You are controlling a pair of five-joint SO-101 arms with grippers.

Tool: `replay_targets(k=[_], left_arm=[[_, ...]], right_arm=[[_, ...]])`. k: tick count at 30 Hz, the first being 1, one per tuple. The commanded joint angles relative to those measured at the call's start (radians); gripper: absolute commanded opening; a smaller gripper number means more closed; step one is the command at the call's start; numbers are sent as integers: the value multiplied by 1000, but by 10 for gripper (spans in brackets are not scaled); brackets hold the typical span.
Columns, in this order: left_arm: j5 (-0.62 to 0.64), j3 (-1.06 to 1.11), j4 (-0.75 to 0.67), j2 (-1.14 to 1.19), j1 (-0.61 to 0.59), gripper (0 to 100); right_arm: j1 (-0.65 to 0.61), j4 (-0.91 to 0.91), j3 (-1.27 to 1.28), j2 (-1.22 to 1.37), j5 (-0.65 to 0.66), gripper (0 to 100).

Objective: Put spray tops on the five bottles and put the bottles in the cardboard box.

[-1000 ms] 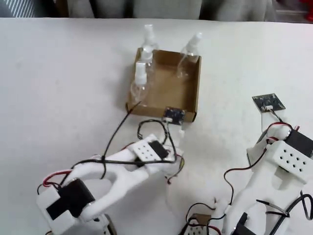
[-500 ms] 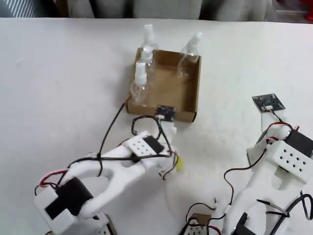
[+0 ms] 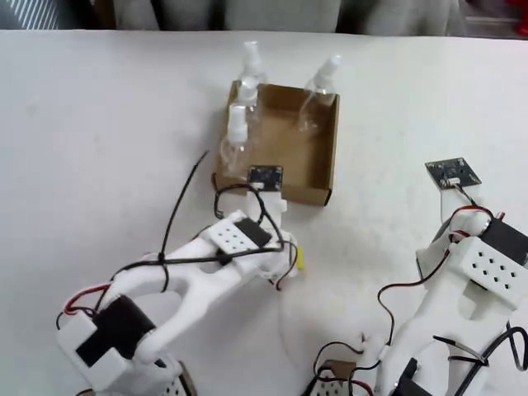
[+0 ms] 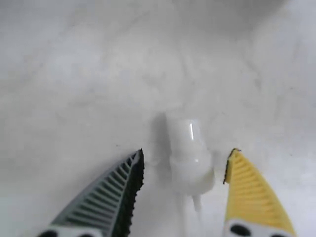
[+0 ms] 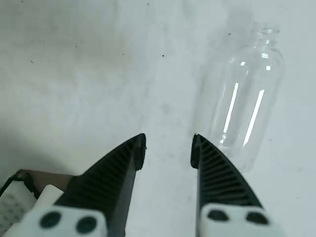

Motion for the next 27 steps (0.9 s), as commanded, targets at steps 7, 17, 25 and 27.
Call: replay_targets(k=[7,17,25,27], left_arm=[[74,-227,72,228,22,264],[21,-227,89,228,47,14],[-92,-175,120,119,48,20],[-120,-144,118,70,48,20]], right_arm=[[5,-15,-3,-18,12,120],[8,-15,-3,-18,12,120],[53,-116,8,-18,9,122],[79,-177,8,-7,6,122]])
